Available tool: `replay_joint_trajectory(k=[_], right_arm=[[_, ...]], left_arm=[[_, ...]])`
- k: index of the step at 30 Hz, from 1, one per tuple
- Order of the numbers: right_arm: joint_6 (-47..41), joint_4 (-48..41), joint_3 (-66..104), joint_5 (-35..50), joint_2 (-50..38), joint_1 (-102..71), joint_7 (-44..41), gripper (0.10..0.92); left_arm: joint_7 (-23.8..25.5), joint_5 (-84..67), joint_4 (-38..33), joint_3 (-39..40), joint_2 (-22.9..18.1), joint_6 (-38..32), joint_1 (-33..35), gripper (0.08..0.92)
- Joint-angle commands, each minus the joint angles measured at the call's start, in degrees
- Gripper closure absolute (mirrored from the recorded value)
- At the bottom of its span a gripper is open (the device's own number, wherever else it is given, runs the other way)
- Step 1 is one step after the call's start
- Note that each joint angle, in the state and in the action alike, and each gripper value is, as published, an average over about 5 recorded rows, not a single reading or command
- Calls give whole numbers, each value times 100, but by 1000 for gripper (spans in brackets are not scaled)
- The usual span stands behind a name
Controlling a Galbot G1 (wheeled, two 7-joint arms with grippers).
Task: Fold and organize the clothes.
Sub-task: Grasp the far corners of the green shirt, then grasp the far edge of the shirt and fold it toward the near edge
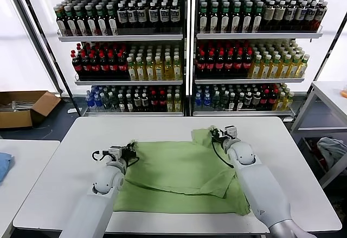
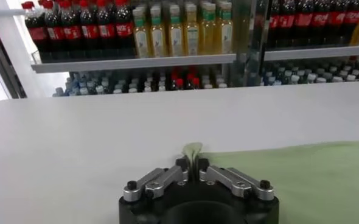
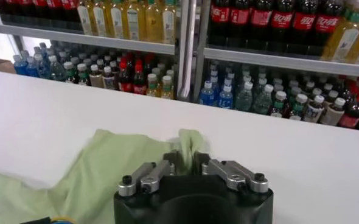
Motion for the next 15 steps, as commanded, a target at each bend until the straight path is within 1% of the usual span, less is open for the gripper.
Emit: replay_joint_trajectory(k=[1,3,8,15], right_arm=[[181,958,159,-45,-73,-383,262,894],[218,1213,206,-28,-70,-466,390,919],[407,1809,332,-51,-58,-674,524,919],[457,2669,380,-55,-203,-1006,608,919]], left_arm=[[45,117,-357,-1,-19,-685,115,908],[29,122,-478,-14,-21,-824,152,911],[-19,256,-766,-26,-26,-1124,308,911],[-36,292,-1211,-136,34,-1191,589,911]])
